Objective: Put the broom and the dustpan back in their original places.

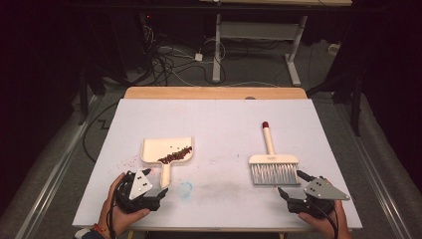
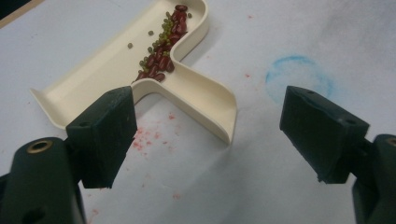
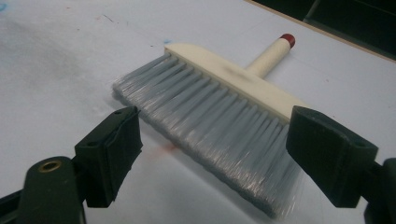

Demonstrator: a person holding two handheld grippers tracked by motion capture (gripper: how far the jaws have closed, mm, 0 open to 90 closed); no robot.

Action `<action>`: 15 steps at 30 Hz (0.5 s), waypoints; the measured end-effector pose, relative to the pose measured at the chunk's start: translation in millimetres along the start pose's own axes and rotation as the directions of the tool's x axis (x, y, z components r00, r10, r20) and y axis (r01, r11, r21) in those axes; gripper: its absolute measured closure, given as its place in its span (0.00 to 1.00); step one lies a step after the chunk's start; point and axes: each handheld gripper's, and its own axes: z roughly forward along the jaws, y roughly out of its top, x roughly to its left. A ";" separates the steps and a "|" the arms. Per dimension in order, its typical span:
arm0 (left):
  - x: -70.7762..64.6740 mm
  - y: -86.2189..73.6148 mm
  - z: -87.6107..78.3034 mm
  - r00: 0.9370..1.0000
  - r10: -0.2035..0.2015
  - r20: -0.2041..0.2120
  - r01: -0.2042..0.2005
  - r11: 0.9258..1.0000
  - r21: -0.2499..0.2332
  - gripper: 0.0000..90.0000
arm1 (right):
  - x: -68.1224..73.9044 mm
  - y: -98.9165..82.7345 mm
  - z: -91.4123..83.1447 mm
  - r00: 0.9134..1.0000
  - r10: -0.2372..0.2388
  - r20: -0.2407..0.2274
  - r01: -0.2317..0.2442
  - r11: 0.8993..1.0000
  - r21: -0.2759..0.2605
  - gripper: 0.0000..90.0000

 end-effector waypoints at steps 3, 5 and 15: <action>0.2 1.0 0.8 1.000 0.006 -0.002 -0.006 1.000 0.003 0.21 | 1.2 -0.8 -1.1 1.000 0.003 -0.007 -0.003 1.000 0.003 0.20; -0.8 2.0 1.0 1.000 0.015 0.001 -0.015 1.000 0.001 0.21 | 1.6 -1.4 -3.1 1.000 0.001 -0.003 -0.001 1.000 0.003 0.20; -1.8 -0.1 0.7 1.000 0.026 0.010 -0.026 1.000 0.013 0.21 | 6.6 4.3 -5.5 1.000 -0.019 -0.003 0.019 1.000 -0.018 0.20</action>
